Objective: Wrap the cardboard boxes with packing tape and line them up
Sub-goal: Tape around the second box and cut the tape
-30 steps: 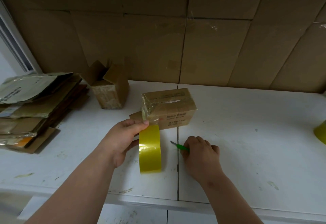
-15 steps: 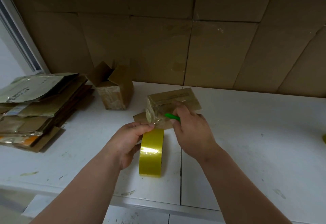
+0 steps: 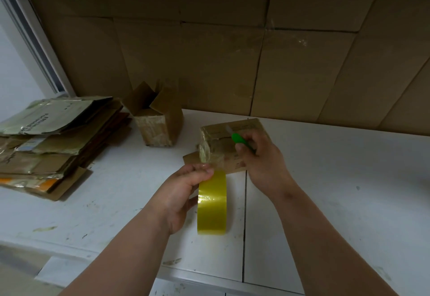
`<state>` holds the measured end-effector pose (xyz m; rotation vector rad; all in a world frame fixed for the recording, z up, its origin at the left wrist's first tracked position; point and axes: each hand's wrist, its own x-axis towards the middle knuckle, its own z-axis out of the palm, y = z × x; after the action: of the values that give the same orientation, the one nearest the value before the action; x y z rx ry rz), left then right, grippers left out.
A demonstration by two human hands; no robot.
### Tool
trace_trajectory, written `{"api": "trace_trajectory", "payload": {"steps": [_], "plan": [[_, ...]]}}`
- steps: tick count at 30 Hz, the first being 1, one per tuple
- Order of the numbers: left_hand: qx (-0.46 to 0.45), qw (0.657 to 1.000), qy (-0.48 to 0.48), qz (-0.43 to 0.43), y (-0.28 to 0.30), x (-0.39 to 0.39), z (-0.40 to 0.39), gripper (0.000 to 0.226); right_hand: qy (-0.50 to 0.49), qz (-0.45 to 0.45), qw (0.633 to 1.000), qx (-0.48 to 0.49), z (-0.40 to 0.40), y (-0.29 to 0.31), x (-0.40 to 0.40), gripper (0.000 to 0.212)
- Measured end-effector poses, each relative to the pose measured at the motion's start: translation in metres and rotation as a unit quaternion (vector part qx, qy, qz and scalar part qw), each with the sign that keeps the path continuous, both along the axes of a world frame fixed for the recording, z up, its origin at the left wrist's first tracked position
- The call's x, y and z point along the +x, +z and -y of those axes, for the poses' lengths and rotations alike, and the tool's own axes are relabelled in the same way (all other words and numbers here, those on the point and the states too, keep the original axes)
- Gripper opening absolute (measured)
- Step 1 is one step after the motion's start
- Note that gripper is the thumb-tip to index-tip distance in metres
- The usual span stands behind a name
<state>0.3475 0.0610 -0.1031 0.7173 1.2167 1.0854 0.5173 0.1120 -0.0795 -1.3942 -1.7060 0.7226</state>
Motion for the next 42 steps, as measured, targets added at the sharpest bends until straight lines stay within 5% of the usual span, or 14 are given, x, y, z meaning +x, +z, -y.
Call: {"api": "trace_trajectory", "payload": {"steps": [4, 8, 14, 42], "plan": [[-0.001, 1.0, 0.014, -0.003, -0.001, 0.001, -0.003, 0.021, 0.007, -0.034, 0.999, -0.005, 0.005, 0.004, 0.015, 0.019], [0.001, 1.0, 0.019, -0.001, -0.003, 0.002, -0.006, 0.023, 0.066, 0.054, 0.995, -0.057, 0.012, 0.007, 0.025, 0.028], [0.001, 1.0, 0.017, -0.013, -0.005, 0.003, -0.008, 0.028, 0.109, 0.127, 0.984, -0.068, 0.014, 0.008, 0.023, 0.004], [-0.002, 0.999, 0.016, -0.05, -0.003, 0.002, -0.015, 0.022, 0.117, 0.351, 0.928, -0.035, -0.02, 0.015, -0.01, 0.02]]}}
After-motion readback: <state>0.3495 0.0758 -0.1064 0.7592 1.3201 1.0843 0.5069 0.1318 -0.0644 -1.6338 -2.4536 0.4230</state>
